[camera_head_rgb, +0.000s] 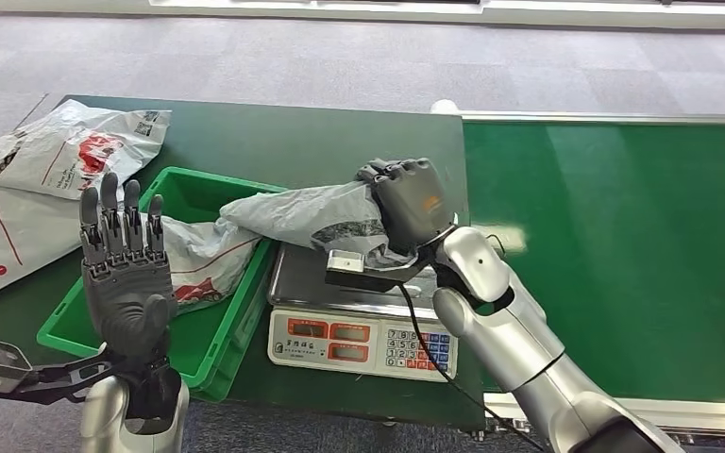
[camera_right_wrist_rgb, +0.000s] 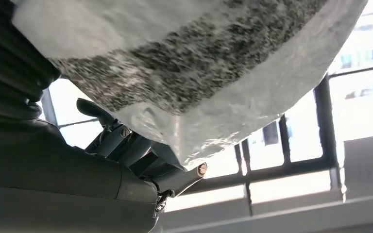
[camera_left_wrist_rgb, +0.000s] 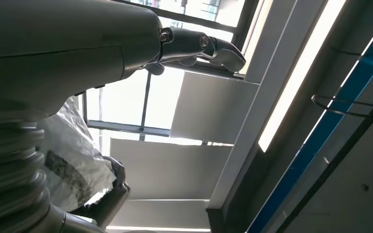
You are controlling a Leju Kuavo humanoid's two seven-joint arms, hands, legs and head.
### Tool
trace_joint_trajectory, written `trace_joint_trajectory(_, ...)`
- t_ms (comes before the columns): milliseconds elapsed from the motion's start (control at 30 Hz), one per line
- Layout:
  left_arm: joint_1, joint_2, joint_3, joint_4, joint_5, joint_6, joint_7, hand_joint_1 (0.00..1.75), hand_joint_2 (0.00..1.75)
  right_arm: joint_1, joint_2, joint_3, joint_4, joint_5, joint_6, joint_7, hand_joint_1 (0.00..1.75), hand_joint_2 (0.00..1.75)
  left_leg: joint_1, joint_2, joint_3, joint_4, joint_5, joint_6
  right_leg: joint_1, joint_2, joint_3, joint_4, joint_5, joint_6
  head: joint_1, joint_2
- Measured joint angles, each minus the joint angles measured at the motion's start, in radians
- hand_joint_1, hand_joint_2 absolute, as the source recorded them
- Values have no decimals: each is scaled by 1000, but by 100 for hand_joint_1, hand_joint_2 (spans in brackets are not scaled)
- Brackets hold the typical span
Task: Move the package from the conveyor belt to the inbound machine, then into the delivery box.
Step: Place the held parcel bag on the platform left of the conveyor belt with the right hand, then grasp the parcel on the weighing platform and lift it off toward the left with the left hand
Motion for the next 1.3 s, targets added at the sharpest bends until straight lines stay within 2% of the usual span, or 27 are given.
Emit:
trace_joint_trajectory(233, -6, 10, -11, 11, 2, 12, 0, 0, 175, -16, 40, 39, 103, -29, 10, 0, 175, 175, -1, 0, 0, 0, 0, 1, -3, 1, 0, 0, 1, 1, 0, 0)
trace_joint_trajectory(467, 2, 18, -19, 15, 2, 17, -4, 0, 175, -16, 54, 45, 169, -33, 18, 7, 175, 175, -1, 0, 0, 0, 0, 1, -2, 1, 0, 0, 1, 1, 0, 0)
trace_joint_trajectory(500, 5, 19, -19, 15, 2, 16, -4, 0, 175, -16, 55, 45, 176, -33, 18, 7, 165, 175, -1, 0, 0, 0, 0, 1, -2, 1, 0, 0, 1, 1, 0, 0)
trace_joint_trajectory(533, 6, 20, -19, 15, 2, 16, -4, 0, 175, -17, 55, 45, 182, -34, 18, 7, 122, 175, -1, 0, 0, 0, 0, 1, -2, 1, 0, 0, 1, 1, 0, 0)
trace_joint_trajectory(600, 9, 21, -19, 15, 2, 16, -5, 0, 175, -18, 57, 45, 192, -34, 20, 8, 34, 87, -1, 0, 0, 0, 0, 1, -2, 1, 0, 0, 1, 1, 0, 0)
trace_joint_trajectory(633, 9, 22, -20, 15, 1, 16, -5, 0, 175, -19, 58, 45, 198, -33, 24, 10, 0, 44, -1, 0, 0, 0, 0, 1, -2, 1, 0, 0, 1, 1, 0, 0)
trace_joint_trajectory(667, 10, 22, -20, 15, 0, 16, -5, 0, 175, -21, 59, 45, 204, -33, 31, 14, 0, 0, -1, 0, 0, 0, 0, 1, -2, 1, 0, 0, 1, 1, 0, 0)
trace_joint_trajectory(800, 11, 23, -19, 9, -2, 23, -5, 0, 175, -35, 69, 44, 237, -82, 72, -4, 0, 0, -1, 0, 0, 0, 0, 1, -2, 1, 0, 0, 1, 1, 0, 0)
trace_joint_trajectory(900, 17, 25, -19, 1, -2, 28, -5, 0, 175, -34, 69, 20, 216, -269, 131, -123, 0, 0, -1, 0, 0, 1, 0, 1, -2, 1, 0, 0, 1, 1, 0, 0)
trace_joint_trajectory(967, 28, 27, -19, -2, -6, 25, -5, 0, 175, -27, 61, -18, 151, -434, 201, -197, 0, 0, -1, 0, 0, 1, 0, 1, -2, 1, -1, 0, 1, 1, 0, 0)
trace_joint_trajectory(1067, 41, 29, -18, -2, -13, 14, -5, 0, 175, -13, 37, -85, 22, -614, 306, -247, 0, 0, -1, 0, 0, 1, 0, 1, -3, 1, -1, 0, 1, 1, 0, 0)
trace_joint_trajectory(1167, 44, 29, -18, -2, -18, 12, -5, 0, 175, 2, 13, -149, -93, -714, 372, -281, 0, 0, -2, 0, -1, 1, -1, 2, -3, 1, -1, 0, 1, 1, 0, 0)
trace_joint_trajectory(1300, 44, 30, -18, -5, -25, 16, -5, 0, 175, 26, -6, -211, -193, -765, 410, -312, 0, 0, -2, 0, 0, 1, -1, 2, -3, 1, -1, -1, 1, 1, 0, 0)
